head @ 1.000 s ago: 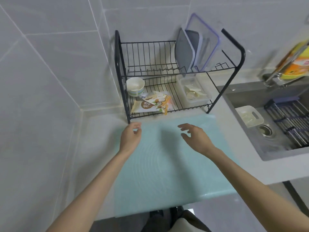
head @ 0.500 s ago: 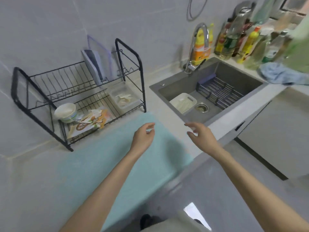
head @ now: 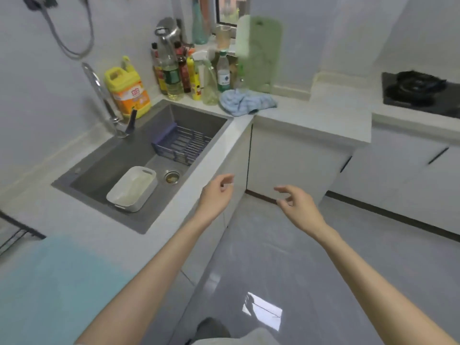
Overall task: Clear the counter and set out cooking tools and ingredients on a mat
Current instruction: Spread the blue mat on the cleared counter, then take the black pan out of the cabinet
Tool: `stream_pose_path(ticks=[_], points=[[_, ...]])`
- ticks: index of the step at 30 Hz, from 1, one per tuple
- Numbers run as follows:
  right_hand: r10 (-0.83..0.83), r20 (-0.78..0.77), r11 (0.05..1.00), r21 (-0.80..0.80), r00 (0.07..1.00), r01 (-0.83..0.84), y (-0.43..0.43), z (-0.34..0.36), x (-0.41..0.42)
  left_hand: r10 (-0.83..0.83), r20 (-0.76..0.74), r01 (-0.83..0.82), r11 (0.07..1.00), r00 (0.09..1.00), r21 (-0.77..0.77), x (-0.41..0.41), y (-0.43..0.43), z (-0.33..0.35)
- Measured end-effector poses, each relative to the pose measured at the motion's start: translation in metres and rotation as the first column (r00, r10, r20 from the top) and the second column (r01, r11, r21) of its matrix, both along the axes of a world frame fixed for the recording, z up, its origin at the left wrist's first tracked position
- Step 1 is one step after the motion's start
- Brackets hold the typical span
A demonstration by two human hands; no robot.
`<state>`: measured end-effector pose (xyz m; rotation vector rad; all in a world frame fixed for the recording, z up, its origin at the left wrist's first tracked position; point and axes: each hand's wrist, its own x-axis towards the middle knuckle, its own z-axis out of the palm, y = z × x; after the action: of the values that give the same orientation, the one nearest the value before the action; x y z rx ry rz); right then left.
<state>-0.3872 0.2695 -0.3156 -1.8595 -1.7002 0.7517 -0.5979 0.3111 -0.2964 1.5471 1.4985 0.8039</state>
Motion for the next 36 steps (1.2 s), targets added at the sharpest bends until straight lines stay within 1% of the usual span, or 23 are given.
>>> stream_pose_path(ticks=[3, 6, 9, 13, 20, 22, 25, 27, 31, 36], points=[[-0.098, 0.021, 0.995, -0.002, 0.995, 0.098, 0.001, 0.001, 0.056, -0.130, -0.013, 0.129, 0.992, 0.991, -0.004, 0.063, 0.025, 0.001], [-0.203, 0.054, 0.979, 0.008, 0.978, 0.203, 0.003, -0.002, 0.117, -0.280, -0.040, 0.281, 0.960, 0.959, 0.011, 0.137, 0.058, 0.002], [-0.283, 0.077, 0.959, 0.005, 0.956, 0.283, 0.009, -0.003, 0.171, -0.371, -0.034, 0.371, 0.928, 0.928, 0.013, 0.203, 0.089, 0.004], [-0.368, 0.084, 0.930, 0.047, 0.926, 0.365, 0.029, -0.003, 0.240, -0.483, -0.034, 0.483, 0.875, 0.875, 0.010, 0.288, 0.128, 0.000], [-0.502, 0.114, 0.864, 0.023, 0.857, 0.503, 0.074, 0.010, 0.372, -0.602, -0.011, 0.603, 0.798, 0.798, 0.023, 0.443, 0.198, 0.015], [-0.540, 0.128, 0.841, 0.028, 0.832, 0.541, 0.085, 0.014, 0.410, -0.636, -0.030, 0.636, 0.771, 0.771, 0.027, 0.487, 0.215, 0.020], [-0.579, 0.143, 0.814, 0.038, 0.803, 0.580, 0.099, 0.018, 0.472, -0.675, -0.059, 0.677, 0.736, 0.735, 0.007, 0.556, 0.237, 0.020], [-0.594, 0.145, 0.802, 0.041, 0.791, 0.595, 0.106, 0.018, 0.512, -0.694, -0.051, 0.694, 0.719, 0.718, -0.017, 0.598, 0.246, 0.015], [-0.589, 0.158, 0.806, 0.043, 0.792, 0.591, 0.120, 0.010, 0.588, -0.703, -0.039, 0.701, 0.711, 0.710, -0.053, 0.673, 0.260, -0.008], [-0.498, 0.217, 0.863, 0.033, 0.840, 0.504, 0.140, -0.004, 0.697, -0.659, -0.021, 0.651, 0.747, 0.752, -0.137, 0.768, 0.272, -0.045]])
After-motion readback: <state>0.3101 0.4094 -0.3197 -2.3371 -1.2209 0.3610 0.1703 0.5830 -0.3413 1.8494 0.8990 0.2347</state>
